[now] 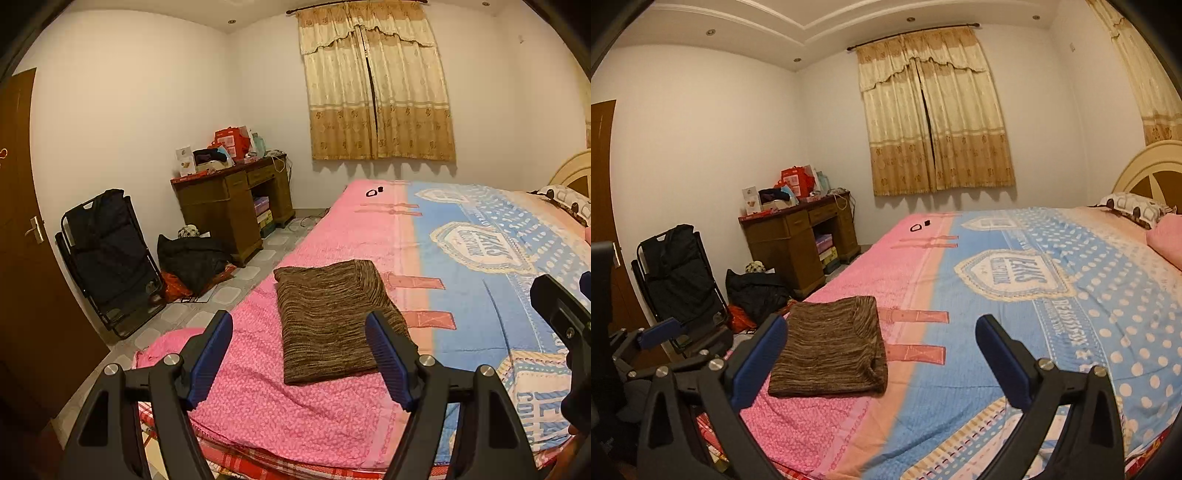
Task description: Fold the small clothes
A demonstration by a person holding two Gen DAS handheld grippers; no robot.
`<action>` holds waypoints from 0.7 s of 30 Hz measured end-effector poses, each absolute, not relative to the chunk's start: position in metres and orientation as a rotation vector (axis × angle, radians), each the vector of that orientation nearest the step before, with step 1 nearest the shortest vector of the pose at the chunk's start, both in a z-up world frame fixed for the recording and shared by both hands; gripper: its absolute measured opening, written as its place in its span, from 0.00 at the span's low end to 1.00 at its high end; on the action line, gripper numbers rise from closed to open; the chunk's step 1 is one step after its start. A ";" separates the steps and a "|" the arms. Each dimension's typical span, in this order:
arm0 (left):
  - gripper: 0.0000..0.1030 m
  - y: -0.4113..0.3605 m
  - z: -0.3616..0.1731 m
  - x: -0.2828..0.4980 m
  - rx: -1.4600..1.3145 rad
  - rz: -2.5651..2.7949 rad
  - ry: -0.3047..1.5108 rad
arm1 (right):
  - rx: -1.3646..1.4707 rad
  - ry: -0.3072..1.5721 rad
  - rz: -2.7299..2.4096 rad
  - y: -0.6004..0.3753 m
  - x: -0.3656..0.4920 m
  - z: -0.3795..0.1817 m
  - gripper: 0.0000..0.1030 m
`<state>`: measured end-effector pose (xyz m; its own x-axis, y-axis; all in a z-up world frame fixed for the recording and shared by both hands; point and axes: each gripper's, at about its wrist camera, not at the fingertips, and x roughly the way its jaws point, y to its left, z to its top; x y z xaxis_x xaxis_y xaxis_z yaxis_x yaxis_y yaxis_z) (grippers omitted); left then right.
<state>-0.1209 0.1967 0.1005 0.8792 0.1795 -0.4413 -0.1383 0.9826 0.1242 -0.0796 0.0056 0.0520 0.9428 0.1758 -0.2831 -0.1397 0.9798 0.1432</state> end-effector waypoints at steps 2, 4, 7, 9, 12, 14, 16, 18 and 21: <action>0.73 0.196 0.101 -0.122 0.091 0.166 0.465 | 0.119 0.293 0.157 0.005 -0.083 0.052 1.00; 0.73 0.196 0.101 -0.122 0.090 0.164 0.466 | 0.116 0.282 0.157 0.005 -0.085 0.053 1.00; 0.73 0.197 0.102 -0.123 0.088 0.163 0.466 | 0.105 0.275 0.161 0.007 -0.088 0.055 1.00; 0.73 0.196 0.102 -0.123 0.086 0.158 0.468 | 0.101 0.276 0.168 0.008 -0.087 0.055 1.00; 0.73 0.196 0.102 -0.122 0.087 0.163 0.471 | 0.099 0.285 0.167 0.007 -0.085 0.053 1.00; 0.73 0.196 0.102 -0.122 0.084 0.162 0.475 | 0.103 0.292 0.165 0.005 -0.083 0.052 1.00; 0.73 0.196 0.103 -0.123 0.083 0.161 0.476 | 0.108 0.298 0.162 0.004 -0.083 0.052 1.00; 0.73 0.197 0.103 -0.122 0.085 0.165 0.478 | 0.115 0.300 0.163 0.002 -0.083 0.052 1.00; 0.73 0.197 0.103 -0.122 0.084 0.162 0.480 | 0.116 0.301 0.163 0.001 -0.083 0.052 1.00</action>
<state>-0.1221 0.1970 0.1027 0.8743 0.1749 -0.4528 -0.1356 0.9837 0.1181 -0.0826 0.0011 0.0522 0.9419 0.1771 -0.2855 -0.1424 0.9801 0.1382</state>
